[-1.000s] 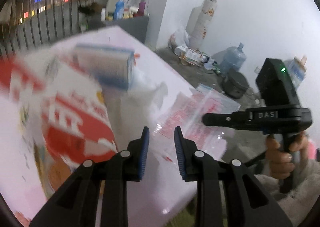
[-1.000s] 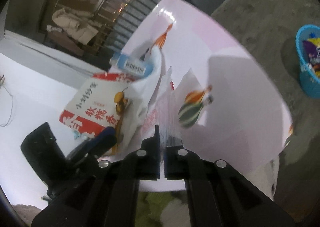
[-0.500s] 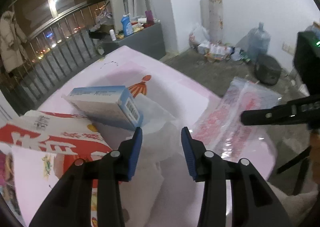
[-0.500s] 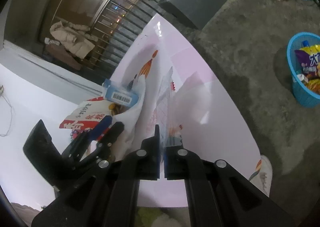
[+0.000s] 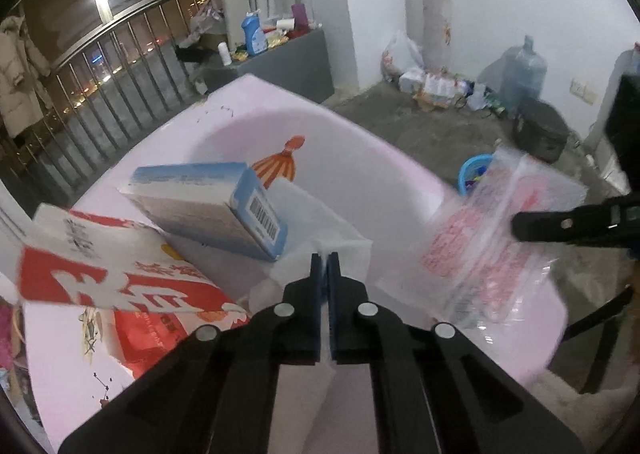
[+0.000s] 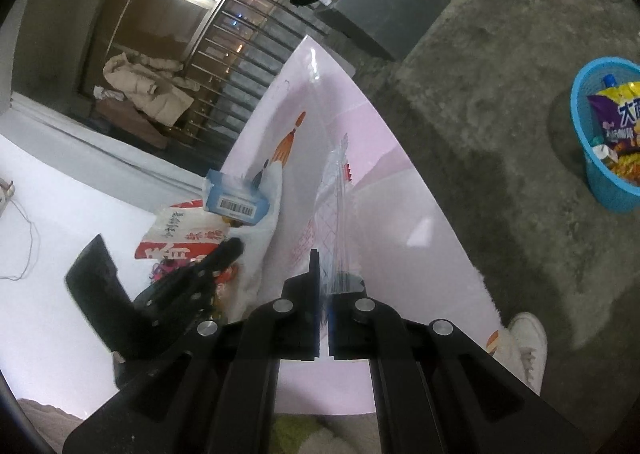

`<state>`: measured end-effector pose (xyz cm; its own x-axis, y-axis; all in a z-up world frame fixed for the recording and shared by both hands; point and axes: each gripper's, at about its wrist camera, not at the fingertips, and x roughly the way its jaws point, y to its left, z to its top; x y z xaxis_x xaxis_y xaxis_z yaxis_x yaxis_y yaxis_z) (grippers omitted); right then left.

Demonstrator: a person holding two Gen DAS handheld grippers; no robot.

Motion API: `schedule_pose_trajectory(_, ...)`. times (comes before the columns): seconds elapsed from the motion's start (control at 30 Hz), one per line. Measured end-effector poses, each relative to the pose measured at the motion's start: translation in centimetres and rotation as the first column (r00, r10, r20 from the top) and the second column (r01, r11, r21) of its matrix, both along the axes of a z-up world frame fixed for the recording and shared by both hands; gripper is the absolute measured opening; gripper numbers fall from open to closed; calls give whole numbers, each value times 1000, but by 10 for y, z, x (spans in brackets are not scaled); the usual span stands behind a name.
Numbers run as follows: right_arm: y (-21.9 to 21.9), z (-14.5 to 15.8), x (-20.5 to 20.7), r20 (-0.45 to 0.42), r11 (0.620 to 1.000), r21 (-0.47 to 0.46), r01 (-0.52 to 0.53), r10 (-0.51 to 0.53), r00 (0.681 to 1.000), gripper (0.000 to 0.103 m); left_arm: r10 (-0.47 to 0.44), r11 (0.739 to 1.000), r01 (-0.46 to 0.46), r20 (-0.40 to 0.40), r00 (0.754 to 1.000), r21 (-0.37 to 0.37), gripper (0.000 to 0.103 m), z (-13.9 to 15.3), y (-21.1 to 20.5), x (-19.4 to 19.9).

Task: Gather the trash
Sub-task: 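Grasp the white tissue with the left tool while the right tool holds the plastic bag, then carry tissue and plastic bag over the wastebasket and open both tools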

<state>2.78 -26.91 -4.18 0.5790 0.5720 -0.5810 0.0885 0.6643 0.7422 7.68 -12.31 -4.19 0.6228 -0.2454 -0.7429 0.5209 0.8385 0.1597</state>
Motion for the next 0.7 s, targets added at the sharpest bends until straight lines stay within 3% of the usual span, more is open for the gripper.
schedule_pose_trajectory(0.33,9,11,-5,38,1000,-8,-6,6,999,1,-34,979,39,30,999,-198,1,46,28,-32)
schedule_pose_trajectory(0.7,9,23,-4,75,1000,-9,-13,13,997,1,-91,914,130,118,989,-385,1,115,49,-52)
